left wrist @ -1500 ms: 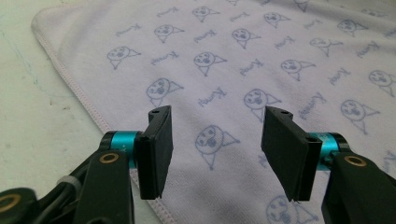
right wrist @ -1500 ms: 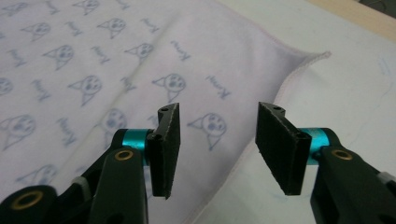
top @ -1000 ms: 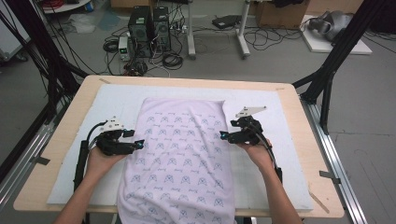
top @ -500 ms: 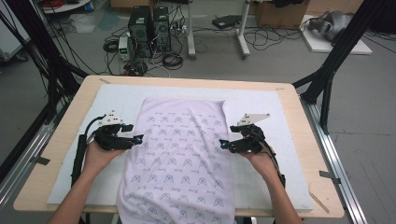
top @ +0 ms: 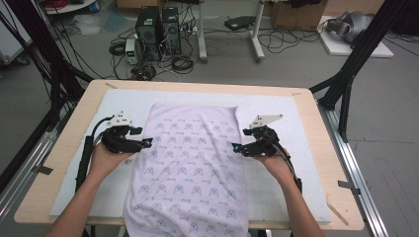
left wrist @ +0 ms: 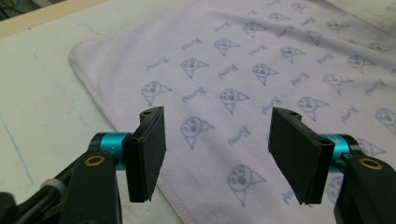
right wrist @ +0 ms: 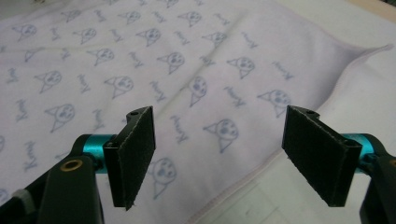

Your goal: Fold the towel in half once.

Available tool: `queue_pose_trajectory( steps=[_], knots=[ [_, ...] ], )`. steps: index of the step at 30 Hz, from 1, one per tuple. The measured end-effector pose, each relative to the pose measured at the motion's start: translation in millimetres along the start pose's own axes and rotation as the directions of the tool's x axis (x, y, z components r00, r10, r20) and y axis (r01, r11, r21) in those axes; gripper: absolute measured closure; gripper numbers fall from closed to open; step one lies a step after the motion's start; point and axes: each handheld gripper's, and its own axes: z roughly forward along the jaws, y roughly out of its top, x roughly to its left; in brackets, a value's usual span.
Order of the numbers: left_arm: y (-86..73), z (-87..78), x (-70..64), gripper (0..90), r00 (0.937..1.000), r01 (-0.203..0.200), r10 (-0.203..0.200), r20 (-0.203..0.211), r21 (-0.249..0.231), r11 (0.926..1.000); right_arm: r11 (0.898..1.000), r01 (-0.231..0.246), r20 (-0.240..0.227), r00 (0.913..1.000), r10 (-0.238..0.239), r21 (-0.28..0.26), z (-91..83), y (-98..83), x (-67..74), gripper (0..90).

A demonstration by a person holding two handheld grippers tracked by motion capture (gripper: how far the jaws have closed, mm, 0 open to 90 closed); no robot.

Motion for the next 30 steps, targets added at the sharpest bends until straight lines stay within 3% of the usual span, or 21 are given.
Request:
queue_pose_trajectory(
  steps=[4,8,10,15,18,21,22,27,30],
  knots=[
    [11.4,4.7,11.1,37.3,0.9999,0.003,-0.003,-0.016,0.012,0.9999,1.0,-0.004,0.022,0.9998,0.004,-0.002,1.3,11.9,-14.2,27.2],
    [18.8,13.3,26.9,38.2,0.9985,0.033,-0.031,-0.046,0.034,0.9989,1.0,-0.01,0.051,0.9986,0.01,-0.003,7.9,22.7,-29.7,30.3],
    [16.9,18.4,34.3,38.1,0.9963,0.071,-0.069,-0.052,0.037,0.9968,1.0,-0.031,0.062,0.9976,0.031,-0.004,13.5,24.5,-36.2,30.6],
    [6.0,35.1,50.6,38.9,0.9904,0.103,-0.097,-0.098,0.056,0.9931,0.998,-0.059,0.079,0.9952,0.057,0.017,31.4,18.9,-48.6,32.7],
    [2.9,42.4,54.5,42.0,0.9884,0.103,-0.096,-0.118,0.05,0.9935,0.995,-0.088,0.087,0.9927,0.084,0.043,42.1,13.4,-55.0,33.8],
    [-2.2,52.1,60.4,43.9,0.9802,0.172,-0.166,-0.107,0.051,0.9837,0.992,-0.11,0.108,0.9888,0.103,0.064,51.0,9.5,-58.4,34.2],
    [-3.6,55.0,61.2,44.6,0.9792,0.179,-0.172,-0.108,0.061,0.9819,0.99,-0.126,0.112,0.9867,0.118,0.06,53.4,8.2,-59.5,34.6],
    [-9.4,70.7,60.9,47.3,0.9738,0.203,-0.191,-0.123,0.094,0.9746,0.987,-0.13,0.153,0.9816,0.115,0.093,63.0,4.3,-61.3,39.8],
    [-9.6,74.8,59.1,53.3,0.972,0.19,-0.174,-0.158,0.098,0.9768,0.983,-0.144,0.179,0.9762,0.123,0.113,66.6,1.6,-63.2,46.3]
  ],
)
